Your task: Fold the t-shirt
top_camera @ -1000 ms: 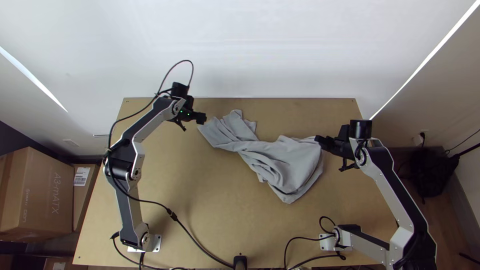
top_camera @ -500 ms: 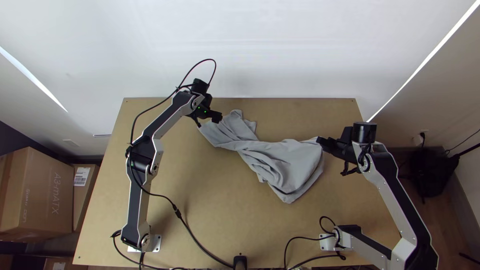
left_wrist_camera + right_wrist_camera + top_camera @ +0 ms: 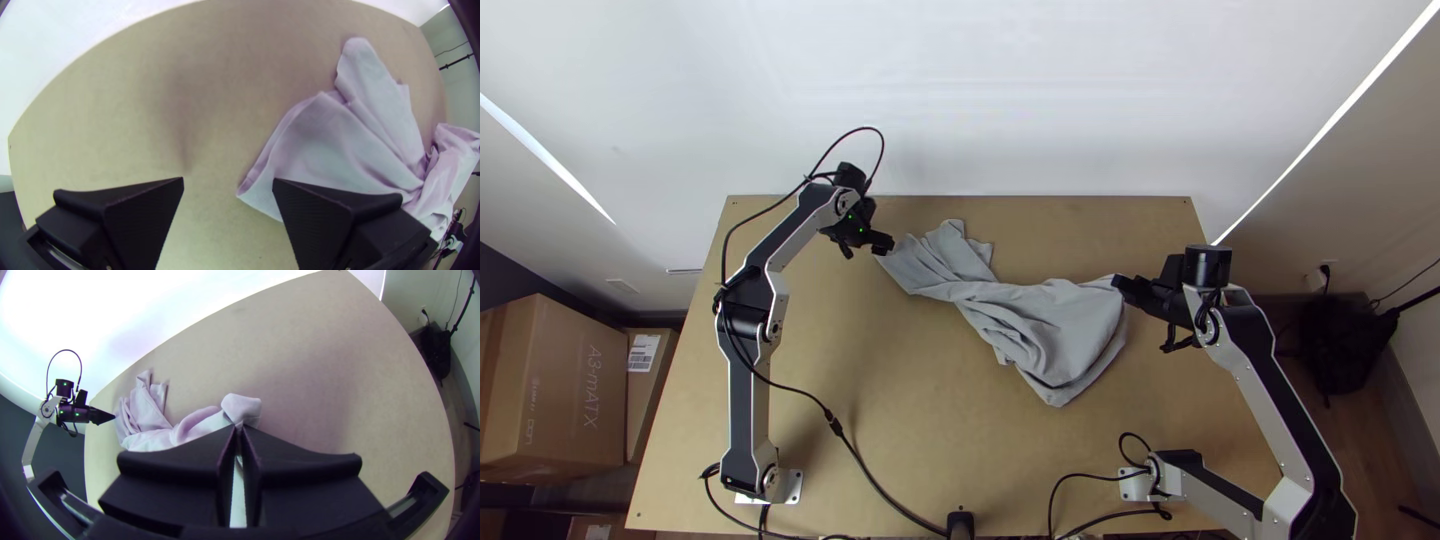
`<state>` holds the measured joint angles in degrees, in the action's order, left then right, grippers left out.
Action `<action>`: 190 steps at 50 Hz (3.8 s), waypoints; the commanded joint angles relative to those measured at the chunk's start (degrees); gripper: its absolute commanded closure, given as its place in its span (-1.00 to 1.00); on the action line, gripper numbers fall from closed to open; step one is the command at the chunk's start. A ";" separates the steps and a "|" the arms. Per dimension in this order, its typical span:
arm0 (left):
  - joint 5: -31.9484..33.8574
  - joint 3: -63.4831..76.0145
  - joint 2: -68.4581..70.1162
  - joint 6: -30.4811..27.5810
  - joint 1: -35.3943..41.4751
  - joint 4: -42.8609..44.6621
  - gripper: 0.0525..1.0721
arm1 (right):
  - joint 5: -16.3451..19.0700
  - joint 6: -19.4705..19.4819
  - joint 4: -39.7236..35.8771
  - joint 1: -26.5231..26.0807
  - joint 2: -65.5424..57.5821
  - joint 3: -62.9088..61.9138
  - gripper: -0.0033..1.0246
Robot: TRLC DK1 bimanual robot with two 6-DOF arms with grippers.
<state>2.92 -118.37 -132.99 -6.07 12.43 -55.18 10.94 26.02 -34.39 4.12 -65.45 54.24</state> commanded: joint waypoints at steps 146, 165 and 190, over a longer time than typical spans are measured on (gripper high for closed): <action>-13.11 11.93 97.83 19.16 -11.90 8.60 0.95 | 1.45 -2.73 0.03 -2.19 28.45 47.72 0.95; -8.72 45.07 105.04 19.69 -10.84 8.86 0.95 | 4.62 3.51 1.35 -0.60 30.56 18.97 0.95; -3.53 70.82 80.78 16.70 -10.84 33.21 0.95 | 3.56 5.62 16.73 5.72 6.04 -3.44 0.95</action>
<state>-1.02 -48.82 -46.00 11.31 2.24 -27.00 15.46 32.36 -21.12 9.74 -53.45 51.62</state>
